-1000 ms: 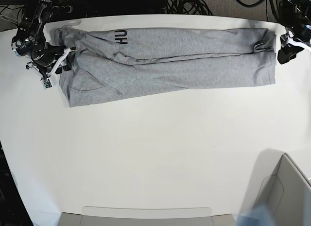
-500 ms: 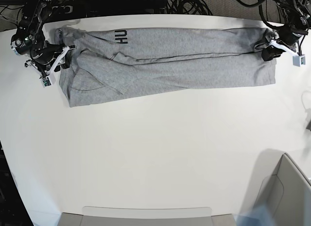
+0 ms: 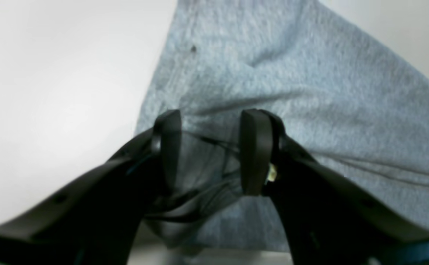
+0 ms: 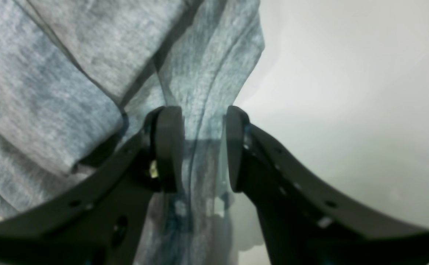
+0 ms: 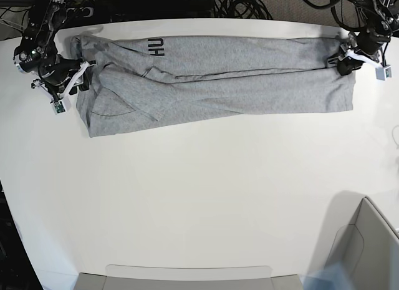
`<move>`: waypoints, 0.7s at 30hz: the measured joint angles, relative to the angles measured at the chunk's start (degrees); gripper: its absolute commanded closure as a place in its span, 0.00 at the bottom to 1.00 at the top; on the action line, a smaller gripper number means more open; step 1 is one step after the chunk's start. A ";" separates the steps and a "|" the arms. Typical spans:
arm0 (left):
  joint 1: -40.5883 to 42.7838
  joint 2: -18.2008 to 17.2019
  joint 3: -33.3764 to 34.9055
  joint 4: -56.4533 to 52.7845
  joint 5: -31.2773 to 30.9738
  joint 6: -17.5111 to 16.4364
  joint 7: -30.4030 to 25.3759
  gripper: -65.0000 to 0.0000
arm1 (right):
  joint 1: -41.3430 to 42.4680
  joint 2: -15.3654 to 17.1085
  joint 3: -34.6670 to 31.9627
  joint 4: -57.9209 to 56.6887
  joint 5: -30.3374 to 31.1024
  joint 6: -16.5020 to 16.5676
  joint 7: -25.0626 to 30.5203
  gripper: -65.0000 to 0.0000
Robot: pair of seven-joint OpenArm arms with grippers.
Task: Fold the T-shirt properly
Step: 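Regrip the strip end with the left gripper while the right holds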
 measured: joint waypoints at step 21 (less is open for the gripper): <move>-2.25 -7.32 6.05 -0.39 10.82 -0.02 -1.90 0.58 | 0.02 0.04 -2.51 -0.33 0.39 0.00 0.00 0.68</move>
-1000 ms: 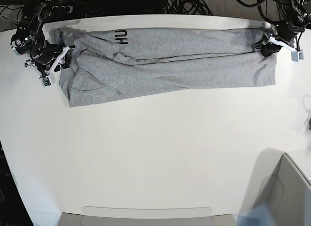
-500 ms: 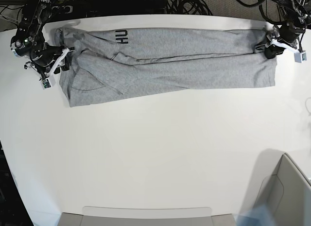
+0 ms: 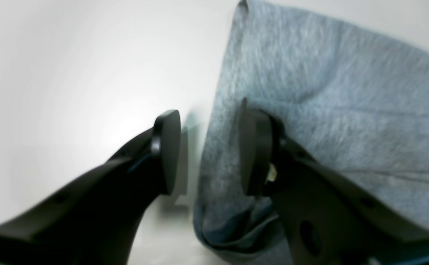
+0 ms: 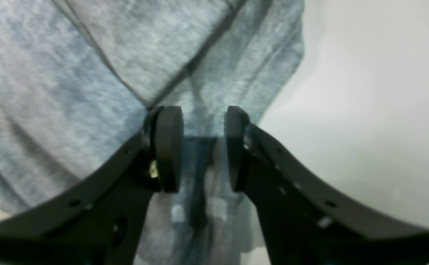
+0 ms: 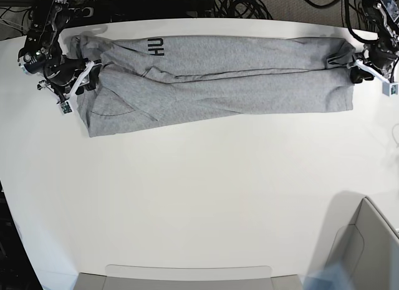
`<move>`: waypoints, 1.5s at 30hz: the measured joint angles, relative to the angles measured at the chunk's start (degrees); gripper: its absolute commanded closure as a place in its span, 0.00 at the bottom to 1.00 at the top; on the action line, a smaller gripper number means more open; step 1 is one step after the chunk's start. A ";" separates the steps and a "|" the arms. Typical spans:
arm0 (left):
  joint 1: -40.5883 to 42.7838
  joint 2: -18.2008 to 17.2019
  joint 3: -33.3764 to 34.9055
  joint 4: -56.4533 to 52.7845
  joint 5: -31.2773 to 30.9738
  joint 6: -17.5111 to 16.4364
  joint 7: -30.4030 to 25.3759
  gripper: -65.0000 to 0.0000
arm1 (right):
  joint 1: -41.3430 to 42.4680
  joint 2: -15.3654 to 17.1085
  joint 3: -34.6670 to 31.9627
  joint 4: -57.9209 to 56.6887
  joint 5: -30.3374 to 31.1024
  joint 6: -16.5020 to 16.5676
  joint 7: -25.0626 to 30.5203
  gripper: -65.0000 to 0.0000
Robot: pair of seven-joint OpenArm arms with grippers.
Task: Fold the T-shirt properly
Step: 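Regrip the strip end with the left gripper while the right holds, then hold the strip end with the left gripper and adjust its grip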
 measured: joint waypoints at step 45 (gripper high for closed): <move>6.56 -1.53 12.48 -13.73 -22.27 -1.88 -6.99 0.64 | -0.22 0.46 0.22 0.02 -0.22 0.00 -0.07 0.68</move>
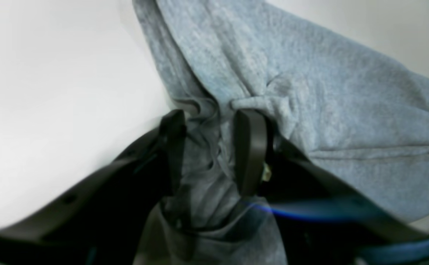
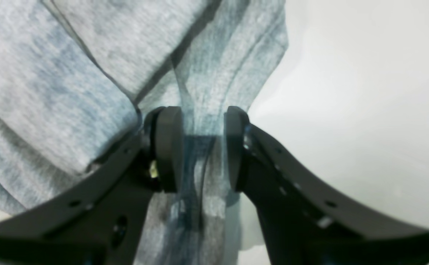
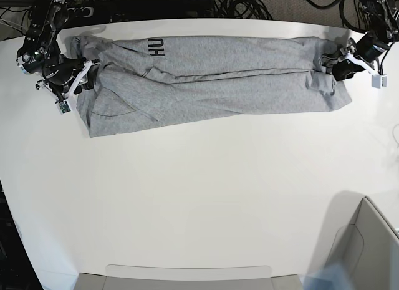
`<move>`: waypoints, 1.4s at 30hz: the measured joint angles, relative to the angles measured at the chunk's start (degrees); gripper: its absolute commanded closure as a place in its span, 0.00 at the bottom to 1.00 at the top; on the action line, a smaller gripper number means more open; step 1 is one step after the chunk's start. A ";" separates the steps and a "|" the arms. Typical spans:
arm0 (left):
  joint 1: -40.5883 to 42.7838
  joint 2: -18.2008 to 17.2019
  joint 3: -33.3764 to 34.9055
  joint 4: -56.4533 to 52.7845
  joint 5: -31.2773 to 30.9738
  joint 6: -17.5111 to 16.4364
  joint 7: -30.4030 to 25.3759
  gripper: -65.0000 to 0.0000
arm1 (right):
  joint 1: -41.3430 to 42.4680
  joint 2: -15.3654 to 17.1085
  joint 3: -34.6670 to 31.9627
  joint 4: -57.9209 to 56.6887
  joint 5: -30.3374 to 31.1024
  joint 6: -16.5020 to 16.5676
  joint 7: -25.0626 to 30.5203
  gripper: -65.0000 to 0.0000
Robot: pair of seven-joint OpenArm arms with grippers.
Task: Fold the T-shirt properly
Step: 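Hold the strip end with the left gripper and adjust its grip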
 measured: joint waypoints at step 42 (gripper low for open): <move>1.57 -6.49 -10.54 9.51 6.84 1.70 5.70 1.00 | 0.09 -0.35 -0.02 0.07 0.00 0.00 0.00 0.68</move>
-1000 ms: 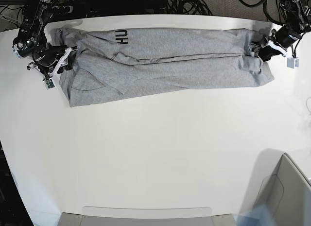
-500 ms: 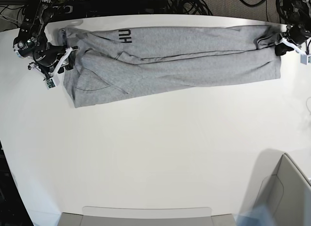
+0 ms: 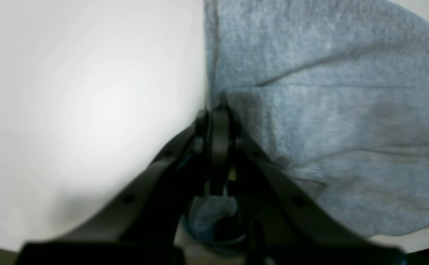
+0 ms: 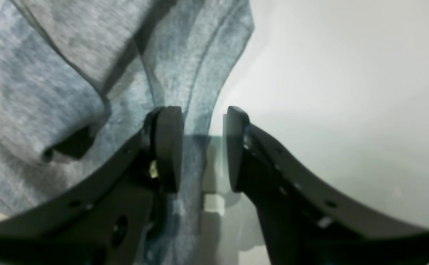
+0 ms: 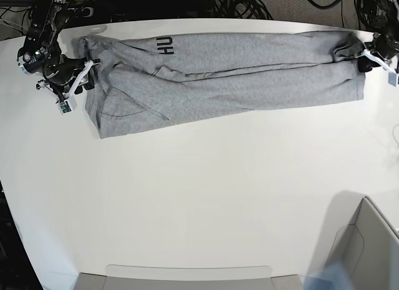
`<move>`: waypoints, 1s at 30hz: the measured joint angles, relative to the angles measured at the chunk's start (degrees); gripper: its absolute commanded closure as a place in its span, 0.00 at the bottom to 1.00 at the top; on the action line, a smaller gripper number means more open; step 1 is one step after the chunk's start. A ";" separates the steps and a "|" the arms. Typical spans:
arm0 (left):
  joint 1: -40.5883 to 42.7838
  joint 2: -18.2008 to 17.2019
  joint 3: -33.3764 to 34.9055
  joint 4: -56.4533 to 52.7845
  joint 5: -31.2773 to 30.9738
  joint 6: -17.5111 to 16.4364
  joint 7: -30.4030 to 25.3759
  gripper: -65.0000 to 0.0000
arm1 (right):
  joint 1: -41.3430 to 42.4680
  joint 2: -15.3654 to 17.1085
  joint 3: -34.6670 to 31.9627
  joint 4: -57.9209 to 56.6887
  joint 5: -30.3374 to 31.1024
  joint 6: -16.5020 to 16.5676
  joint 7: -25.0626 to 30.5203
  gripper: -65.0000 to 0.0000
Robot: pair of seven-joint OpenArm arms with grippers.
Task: Fold the T-shirt properly
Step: 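Hold the strip end with the left gripper and adjust its grip, then fold the strip end with the left gripper toward the right gripper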
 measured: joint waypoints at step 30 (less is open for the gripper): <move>-5.70 16.24 15.74 37.64 -0.15 0.17 22.60 1.00 | 0.13 -0.17 -0.15 -0.07 0.00 -0.02 -0.15 0.68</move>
